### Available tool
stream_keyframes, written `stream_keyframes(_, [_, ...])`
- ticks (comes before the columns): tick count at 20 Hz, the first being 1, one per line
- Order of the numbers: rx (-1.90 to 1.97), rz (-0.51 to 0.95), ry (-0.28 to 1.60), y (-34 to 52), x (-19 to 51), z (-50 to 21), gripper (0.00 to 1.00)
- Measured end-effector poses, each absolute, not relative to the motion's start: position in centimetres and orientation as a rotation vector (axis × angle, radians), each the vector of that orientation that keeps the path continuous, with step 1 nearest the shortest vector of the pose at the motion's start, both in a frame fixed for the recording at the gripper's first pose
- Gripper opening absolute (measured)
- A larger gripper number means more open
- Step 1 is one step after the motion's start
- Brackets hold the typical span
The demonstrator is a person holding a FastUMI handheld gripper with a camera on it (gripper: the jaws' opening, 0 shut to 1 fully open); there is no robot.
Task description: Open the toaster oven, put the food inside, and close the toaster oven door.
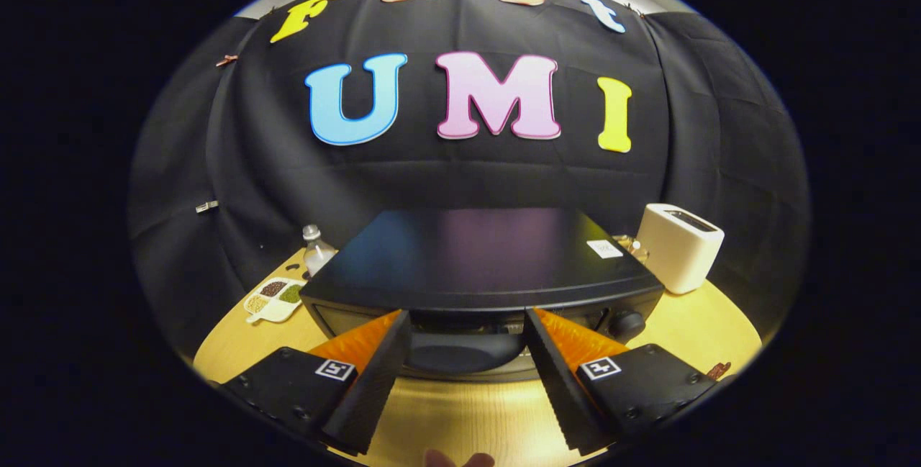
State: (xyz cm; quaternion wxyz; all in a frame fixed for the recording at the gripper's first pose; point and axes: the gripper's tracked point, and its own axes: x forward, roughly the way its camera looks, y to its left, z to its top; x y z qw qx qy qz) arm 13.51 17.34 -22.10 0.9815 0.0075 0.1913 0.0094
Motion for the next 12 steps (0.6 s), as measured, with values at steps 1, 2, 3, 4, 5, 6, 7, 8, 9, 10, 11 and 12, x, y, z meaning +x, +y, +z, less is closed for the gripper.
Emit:
stream_keyframes(1, [0.024, 0.016, 0.377, 17.4, 13.6, -21.9, 0.97])
stream_keyframes(2, [0.029, 0.013, 0.381, 17.3, 13.7, -22.1, 0.98])
stream_keyframes(3, [0.025, 0.013, 0.38, 17.4, 13.5, -22.0, 0.98])
stream_keyframes(4, [0.019, 0.013, 0.375, 17.3, 13.6, -21.9, 0.98])
stream_keyframes(5, [0.022, 0.012, 0.377, 17.3, 13.4, -22.0, 0.98])
stream_keyframes(6, [0.029, 0.01, 0.374, 17.3, 13.1, -22.0, 0.98])
stream_keyframes(7, [0.032, 0.009, 0.374, 17.3, 12.8, -22.1, 0.98])
stream_keyframes(8, [0.031, 0.008, 0.369, 17.3, 12.5, -22.0, 0.98])
stream_keyframes(9, [0.029, 0.008, 0.368, 17.3, 12.0, -22.1, 0.98])
stream_keyframes(10, [0.028, 0.008, 0.364, 17.3, 11.7, -22.1, 0.98])
stream_keyframes(11, [0.029, 0.01, 0.363, 17.3, 11.3, -22.2, 0.98])
stream_keyframes(12, [0.032, 0.01, 0.362, 17.3, 10.8, -22.3, 0.98])
